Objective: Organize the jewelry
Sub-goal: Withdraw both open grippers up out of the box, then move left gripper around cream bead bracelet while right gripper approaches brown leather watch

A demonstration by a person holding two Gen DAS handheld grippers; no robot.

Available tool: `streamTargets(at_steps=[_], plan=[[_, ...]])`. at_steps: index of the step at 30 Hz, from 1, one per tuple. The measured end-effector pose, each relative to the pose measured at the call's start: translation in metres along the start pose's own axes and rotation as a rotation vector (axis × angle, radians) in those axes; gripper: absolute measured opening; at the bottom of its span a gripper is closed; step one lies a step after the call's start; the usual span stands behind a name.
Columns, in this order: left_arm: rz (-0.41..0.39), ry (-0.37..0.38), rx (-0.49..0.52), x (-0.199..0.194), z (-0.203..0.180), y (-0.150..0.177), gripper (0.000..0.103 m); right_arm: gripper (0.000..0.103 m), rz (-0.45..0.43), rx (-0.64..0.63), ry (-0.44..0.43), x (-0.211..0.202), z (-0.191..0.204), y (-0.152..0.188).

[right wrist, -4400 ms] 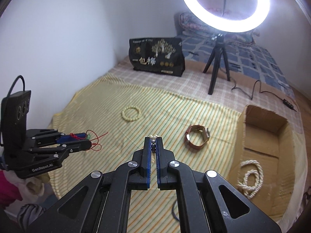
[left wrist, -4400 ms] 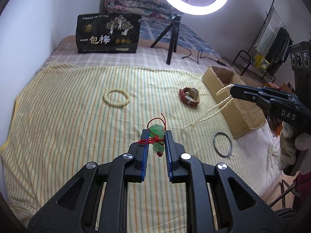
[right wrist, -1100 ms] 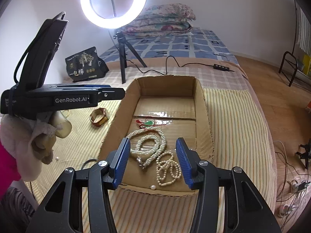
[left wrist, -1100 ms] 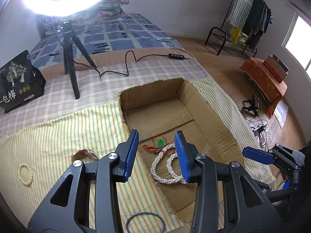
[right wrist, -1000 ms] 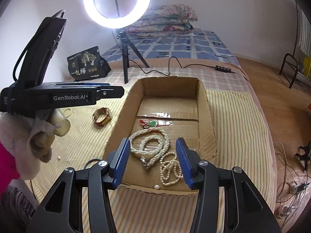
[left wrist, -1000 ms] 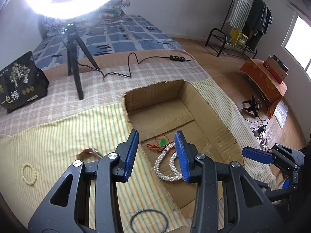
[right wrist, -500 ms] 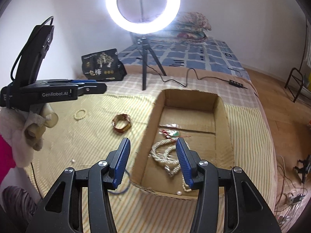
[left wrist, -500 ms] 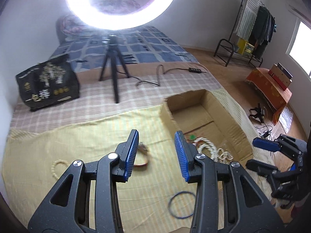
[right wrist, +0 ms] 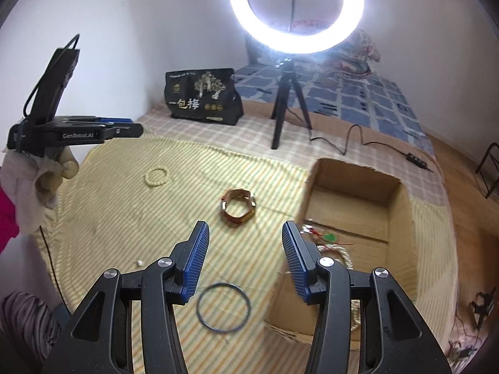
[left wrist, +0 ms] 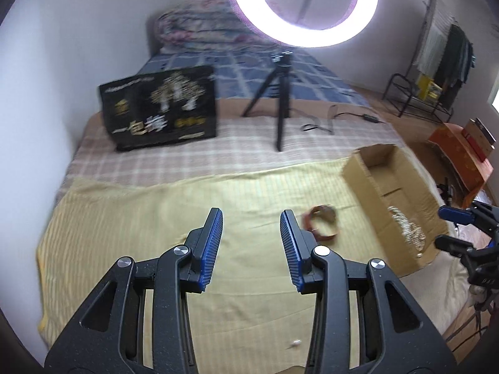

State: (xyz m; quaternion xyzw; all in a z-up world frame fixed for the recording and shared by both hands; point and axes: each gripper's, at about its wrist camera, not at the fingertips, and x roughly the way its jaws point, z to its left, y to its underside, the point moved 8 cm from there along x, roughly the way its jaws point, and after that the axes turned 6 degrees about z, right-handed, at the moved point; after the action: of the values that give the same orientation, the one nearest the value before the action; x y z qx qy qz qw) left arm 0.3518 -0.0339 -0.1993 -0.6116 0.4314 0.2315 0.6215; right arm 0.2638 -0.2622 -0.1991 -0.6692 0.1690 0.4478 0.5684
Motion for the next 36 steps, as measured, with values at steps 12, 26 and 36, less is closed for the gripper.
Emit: streamTargets(at_steps=[12, 26, 36], plan=[[0.107, -0.017, -0.141, 0.038, 0.079, 0.038, 0.038, 0.047, 0.127, -0.057, -0.06, 0.043, 0.036, -0.007], [0.22, 0.031, -0.219, 0.095, 0.097, 0.059, 0.027, 0.047, 0.287, -0.11, -0.049, 0.114, 0.056, -0.011], [0.25, 0.002, -0.196, 0.123, 0.096, 0.057, 0.024, 0.047, 0.352, -0.113, -0.021, 0.151, 0.052, -0.013]])
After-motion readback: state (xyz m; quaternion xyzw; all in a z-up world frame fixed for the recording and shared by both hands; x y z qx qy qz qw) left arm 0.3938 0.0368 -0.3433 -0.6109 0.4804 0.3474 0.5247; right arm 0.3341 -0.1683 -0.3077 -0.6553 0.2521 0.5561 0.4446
